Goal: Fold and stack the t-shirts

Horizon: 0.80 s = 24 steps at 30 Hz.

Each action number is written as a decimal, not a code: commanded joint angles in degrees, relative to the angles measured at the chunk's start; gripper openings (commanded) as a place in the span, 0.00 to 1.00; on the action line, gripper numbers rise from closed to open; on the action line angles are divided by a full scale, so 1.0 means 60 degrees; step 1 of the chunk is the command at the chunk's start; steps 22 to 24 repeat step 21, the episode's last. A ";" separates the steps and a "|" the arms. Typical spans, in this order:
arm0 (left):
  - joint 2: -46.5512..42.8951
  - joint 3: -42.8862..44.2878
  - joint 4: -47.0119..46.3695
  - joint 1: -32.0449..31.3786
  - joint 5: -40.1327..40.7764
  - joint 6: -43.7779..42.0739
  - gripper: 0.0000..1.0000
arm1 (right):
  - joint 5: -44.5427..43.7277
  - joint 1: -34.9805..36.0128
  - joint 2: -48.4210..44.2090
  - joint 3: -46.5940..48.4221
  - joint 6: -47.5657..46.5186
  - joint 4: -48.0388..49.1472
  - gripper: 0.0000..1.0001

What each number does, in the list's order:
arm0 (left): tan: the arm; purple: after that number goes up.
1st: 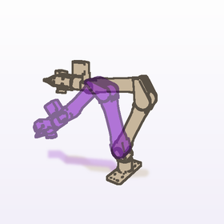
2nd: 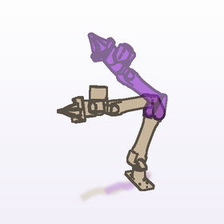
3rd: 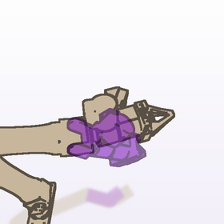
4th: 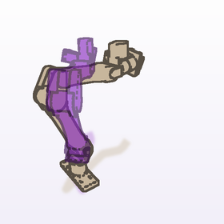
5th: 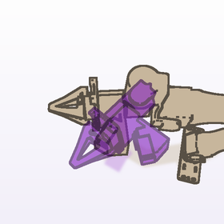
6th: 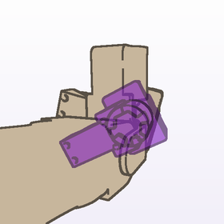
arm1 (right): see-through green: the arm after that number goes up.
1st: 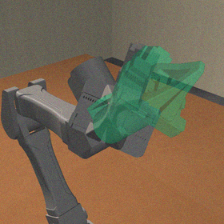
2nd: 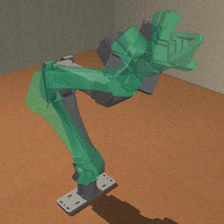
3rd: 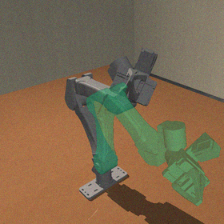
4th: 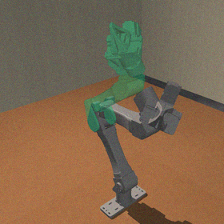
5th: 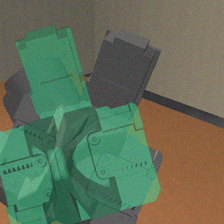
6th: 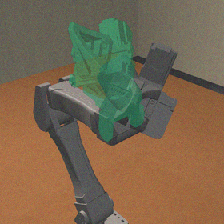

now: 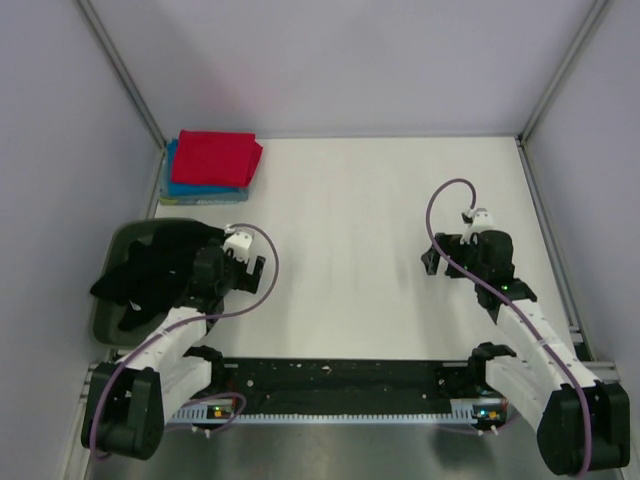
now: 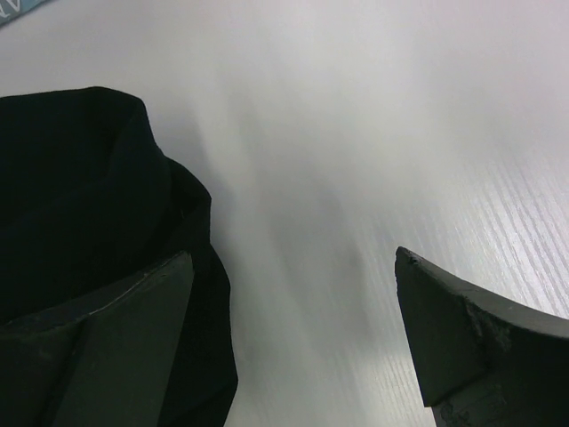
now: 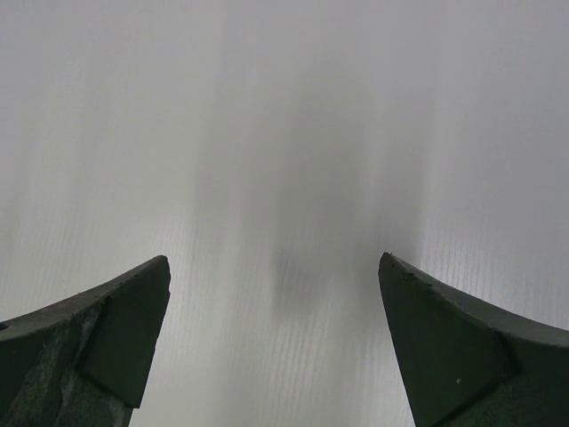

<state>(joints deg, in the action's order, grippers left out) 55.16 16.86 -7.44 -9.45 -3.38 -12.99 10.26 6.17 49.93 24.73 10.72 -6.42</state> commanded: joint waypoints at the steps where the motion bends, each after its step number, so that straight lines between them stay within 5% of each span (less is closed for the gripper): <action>1: 0.0065 0.0105 -0.0576 0.0037 0.0298 0.0569 0.99 | -0.0055 -0.0121 -0.0148 -0.0152 0.0044 0.0469 0.99; 24: 0.0431 0.0353 -0.0445 0.0037 0.0808 0.0656 0.98 | -0.0099 -0.0121 -0.0163 -0.0123 0.0015 0.0469 0.99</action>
